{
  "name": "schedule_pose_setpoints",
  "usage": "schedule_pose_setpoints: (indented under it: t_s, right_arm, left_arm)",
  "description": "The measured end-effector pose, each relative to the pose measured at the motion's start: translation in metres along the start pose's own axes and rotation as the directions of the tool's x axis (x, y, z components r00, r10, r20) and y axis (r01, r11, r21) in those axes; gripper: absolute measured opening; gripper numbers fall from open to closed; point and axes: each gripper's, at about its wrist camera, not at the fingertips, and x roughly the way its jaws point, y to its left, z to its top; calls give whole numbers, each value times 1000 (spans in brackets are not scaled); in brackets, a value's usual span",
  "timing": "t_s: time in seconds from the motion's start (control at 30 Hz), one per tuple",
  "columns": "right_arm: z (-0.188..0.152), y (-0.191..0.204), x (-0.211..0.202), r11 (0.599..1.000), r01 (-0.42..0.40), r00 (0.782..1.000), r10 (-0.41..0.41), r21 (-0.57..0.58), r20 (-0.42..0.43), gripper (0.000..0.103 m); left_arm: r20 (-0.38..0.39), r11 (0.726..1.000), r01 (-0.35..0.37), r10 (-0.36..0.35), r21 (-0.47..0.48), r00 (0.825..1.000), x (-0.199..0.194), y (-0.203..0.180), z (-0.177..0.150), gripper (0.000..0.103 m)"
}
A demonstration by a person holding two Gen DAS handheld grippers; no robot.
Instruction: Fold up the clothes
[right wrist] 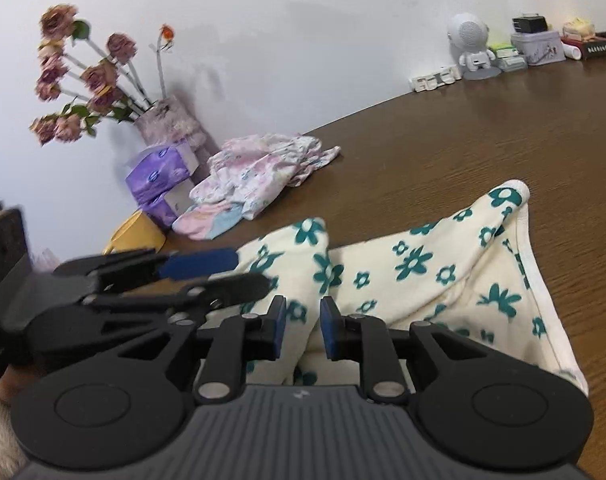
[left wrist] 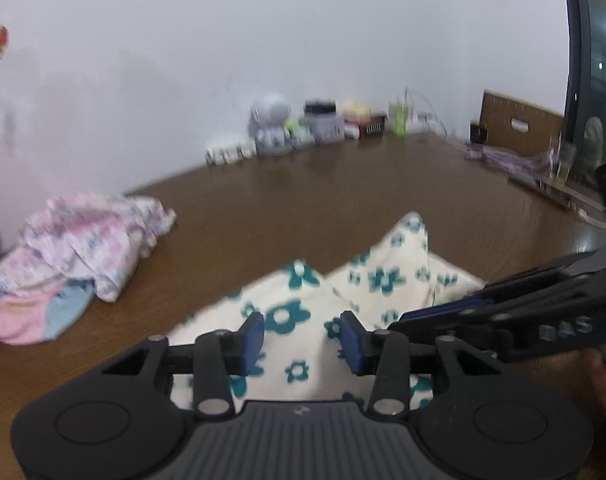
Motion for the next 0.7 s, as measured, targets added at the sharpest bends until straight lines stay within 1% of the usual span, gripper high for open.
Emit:
schedule_pose_setpoints:
  t_s: [0.03, 0.07, 0.1, 0.13, 0.17, 0.2, 0.33, 0.43, 0.5, 0.57, 0.63, 0.7]
  right_arm:
    - [-3, 1, 2, 1000, 3, 1000, -3, -9, -13, 19]
    - [-5, 2, 3, 1000, 9, 1000, -9, -11, -23, 19]
    - [-7, 1, 3, 1000, 9, 1000, -9, -1, -26, 19]
    - [-8, 1, 0, 1000, -1, 1000, 1, 9, -20, 19]
    - [-8, 0, -4, 1000, -14, 1000, 14, 16, -11, 19]
    - [-10, 1, -7, 1000, -21, 1000, 21, 10, -9, 19]
    - [-18, 8, -19, 998, -33, 999, 32, -51, -21, 19]
    - [-24, 14, -28, 994, -42, 999, 39, -97, -31, 19]
    - [-28, 17, -34, 991, -48, 998, 43, -127, -38, 20]
    - [-31, 20, -35, 988, -61, 997, 54, -139, -49, 23]
    - [-34, 23, -35, 986, -71, 996, 62, -151, -62, 23]
    - [-37, 24, -33, 984, -64, 996, 54, -163, -67, 23]
  left_arm:
    - [-9, 1000, 0, 0, -4, 1000, 3, 0, -1, 42]
    - [-1, 1000, -2, 2, -11, 1000, 0, 0, -1, 42]
    - [17, 1000, -4, 5, -18, 1000, -8, 1, 0, 43]
    - [35, 1000, -7, 8, -26, 999, -17, 1, 2, 46]
    - [58, 1000, -14, 16, -27, 998, -27, 1, 2, 51]
    - [80, 999, -25, 26, -20, 996, -37, -1, 0, 53]
    - [93, 997, -62, 57, 49, 994, -69, -13, -16, 56]
    - [66, 987, -78, 70, 140, 995, -79, -31, -35, 58]
    - [49, 971, -97, 89, 218, 995, -79, -47, -45, 64]
    - [38, 947, -120, 114, 297, 993, -76, -64, -54, 65]
    - [41, 920, -156, 151, 361, 988, -69, -76, -59, 65]
    - [49, 887, -193, 190, 420, 981, -61, -87, -64, 65]
